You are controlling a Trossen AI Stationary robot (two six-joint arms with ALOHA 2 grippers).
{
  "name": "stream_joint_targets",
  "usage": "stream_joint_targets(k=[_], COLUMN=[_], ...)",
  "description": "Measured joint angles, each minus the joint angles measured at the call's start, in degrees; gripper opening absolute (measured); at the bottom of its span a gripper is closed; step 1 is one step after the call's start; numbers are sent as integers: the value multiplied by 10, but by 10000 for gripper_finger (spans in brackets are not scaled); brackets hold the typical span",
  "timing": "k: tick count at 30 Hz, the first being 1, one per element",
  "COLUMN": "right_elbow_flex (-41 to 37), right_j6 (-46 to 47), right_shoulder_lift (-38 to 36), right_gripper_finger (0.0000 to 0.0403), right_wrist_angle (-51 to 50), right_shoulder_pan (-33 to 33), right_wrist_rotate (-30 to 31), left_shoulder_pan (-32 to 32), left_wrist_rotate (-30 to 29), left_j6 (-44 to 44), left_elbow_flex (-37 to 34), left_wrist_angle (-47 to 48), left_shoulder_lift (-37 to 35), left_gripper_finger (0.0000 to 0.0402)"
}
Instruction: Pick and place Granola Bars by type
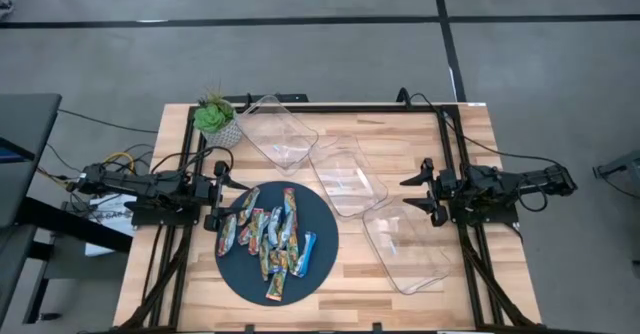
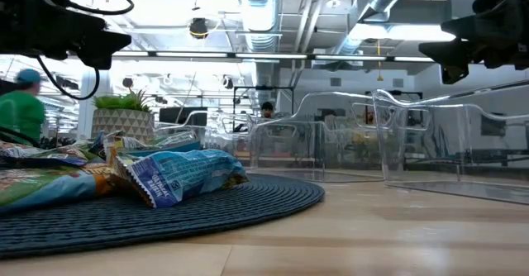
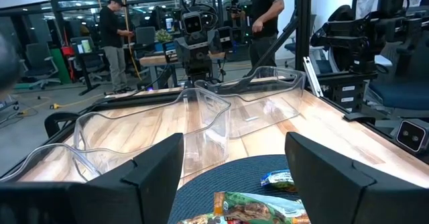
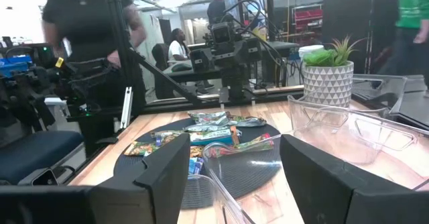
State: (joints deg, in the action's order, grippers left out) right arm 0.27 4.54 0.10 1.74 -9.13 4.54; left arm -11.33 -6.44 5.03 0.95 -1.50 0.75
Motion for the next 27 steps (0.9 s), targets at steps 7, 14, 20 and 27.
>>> stream_joint_targets(k=[7,14,20,27], right_elbow_flex=[0,0,0,0], right_j6=[0,0,0,0], right_shoulder_lift=[0,0,0,0], right_gripper_finger=[224,224,224,224], right_wrist_angle=[0,0,0,0], right_shoulder_pan=[0,0,0,0], right_wrist_rotate=[0,0,0,0], left_shoulder_pan=[0,0,0,0], left_wrist_rotate=[0,0,0,20], left_j6=[0,0,0,-108], left_elbow_flex=[0,0,0,0], left_wrist_angle=[0,0,0,1], left_shoulder_lift=[0,0,0,0], left_gripper_finger=[254,254,254,254])
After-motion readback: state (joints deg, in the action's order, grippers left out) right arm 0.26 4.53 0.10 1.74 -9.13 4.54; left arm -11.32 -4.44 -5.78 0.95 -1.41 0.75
